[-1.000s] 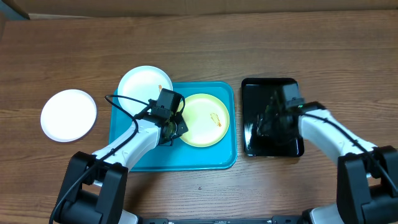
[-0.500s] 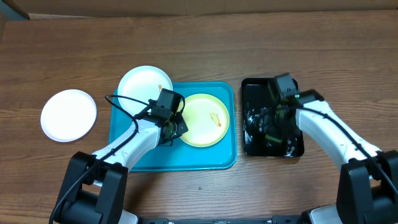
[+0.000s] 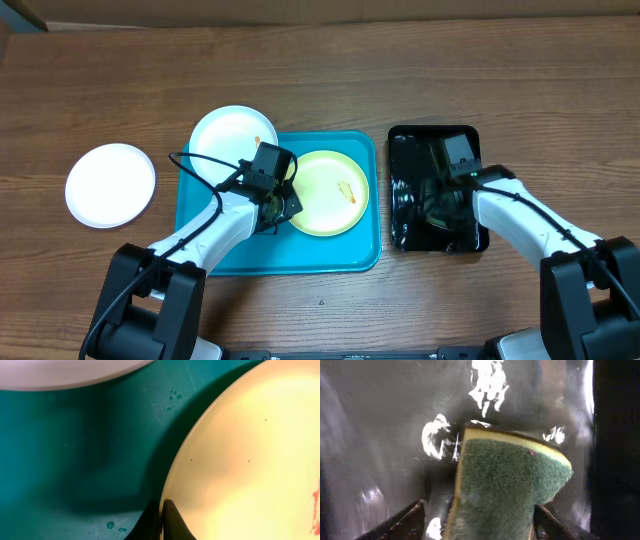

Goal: Clean dirty plates on tray and stack at the side
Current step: 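Grasp the green sponge in the black tray with the right gripper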

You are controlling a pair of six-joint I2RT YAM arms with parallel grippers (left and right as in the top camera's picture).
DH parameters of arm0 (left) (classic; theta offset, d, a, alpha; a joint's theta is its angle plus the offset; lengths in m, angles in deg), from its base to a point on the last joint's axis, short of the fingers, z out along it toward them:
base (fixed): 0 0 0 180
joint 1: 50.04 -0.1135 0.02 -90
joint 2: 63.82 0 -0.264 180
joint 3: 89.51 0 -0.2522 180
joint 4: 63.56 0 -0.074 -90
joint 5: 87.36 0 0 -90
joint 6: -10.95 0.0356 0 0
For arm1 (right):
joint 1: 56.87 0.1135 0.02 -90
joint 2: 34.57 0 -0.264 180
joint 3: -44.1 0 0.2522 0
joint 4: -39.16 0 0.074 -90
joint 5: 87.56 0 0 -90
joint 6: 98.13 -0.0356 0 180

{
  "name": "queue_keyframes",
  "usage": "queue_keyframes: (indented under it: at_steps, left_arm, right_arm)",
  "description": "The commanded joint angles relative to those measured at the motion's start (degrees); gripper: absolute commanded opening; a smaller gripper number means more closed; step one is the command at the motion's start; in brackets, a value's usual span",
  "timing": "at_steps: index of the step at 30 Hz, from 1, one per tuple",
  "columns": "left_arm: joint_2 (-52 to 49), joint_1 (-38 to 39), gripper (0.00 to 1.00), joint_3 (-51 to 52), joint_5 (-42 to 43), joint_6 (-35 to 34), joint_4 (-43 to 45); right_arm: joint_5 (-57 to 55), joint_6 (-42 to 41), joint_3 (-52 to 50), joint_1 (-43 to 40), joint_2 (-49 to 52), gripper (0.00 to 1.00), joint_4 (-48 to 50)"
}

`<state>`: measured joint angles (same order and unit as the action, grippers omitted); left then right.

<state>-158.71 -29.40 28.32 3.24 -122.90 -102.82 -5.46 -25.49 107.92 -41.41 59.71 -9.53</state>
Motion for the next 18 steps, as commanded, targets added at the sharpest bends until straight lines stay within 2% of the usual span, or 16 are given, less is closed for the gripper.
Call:
queue_keyframes:
  at_steps: [1, 3, 4, 5, 7, 8, 9, 10, 12, 18]
  left_arm:
    - [-0.7, 0.5, 0.04, 1.7, -1.0, -0.5, -0.6]
    - [-0.7, 0.5, 0.04, 1.7, -0.9, -0.5, -0.5]
    - [-0.7, 0.5, 0.04, 1.7, -0.8, -0.5, -0.5]
    - [-0.7, 0.5, 0.04, 1.7, -0.8, -0.5, -0.5]
    - [-0.7, 0.5, 0.04, 1.7, -0.8, -0.5, -0.6]
    - [-0.7, 0.5, 0.04, 1.7, -0.8, -0.5, -0.6]
    - [-0.7, 0.5, 0.04, 1.7, -0.8, -0.5, -0.6]
    - [-0.7, 0.5, 0.04, 1.7, -0.8, -0.5, -0.6]
    - [-0.7, 0.5, 0.04, 1.7, -0.8, -0.5, -0.6]
    - [-0.7, 0.5, 0.04, 1.7, -0.8, -0.5, -0.6]
  right_arm:
    - [0.3, -0.7, -1.6, 0.2, -0.5, 0.39, 2.9]
    - [3.8, -0.7, -2.3, 0.3, -0.5, 0.21, 4.9]
    - [6.1, -0.7, -2.6, 0.3, -0.5, 0.09, 5.9]
    - [7.9, -0.6, -2.8, 0.3, -0.5, 0.04, 6.6]
    - [11.3, -0.6, -2.8, 0.3, -0.5, 0.04, 7.3]
    - [11.4, -0.5, -2.7, 0.3, -0.5, 0.13, 7.3]
    - [11.4, -0.1, -2.4, 0.3, -0.5, 0.38, 7.2]
    - [11.4, -0.2, -1.8, 0.2, -0.5, 0.55, 6.8]
    - [11.5, -0.2, 0.0, -0.3, -0.5, 0.61, 5.1]
    - [10.5, -0.2, 3.8, -0.4, -0.5, 0.65, 3.4]
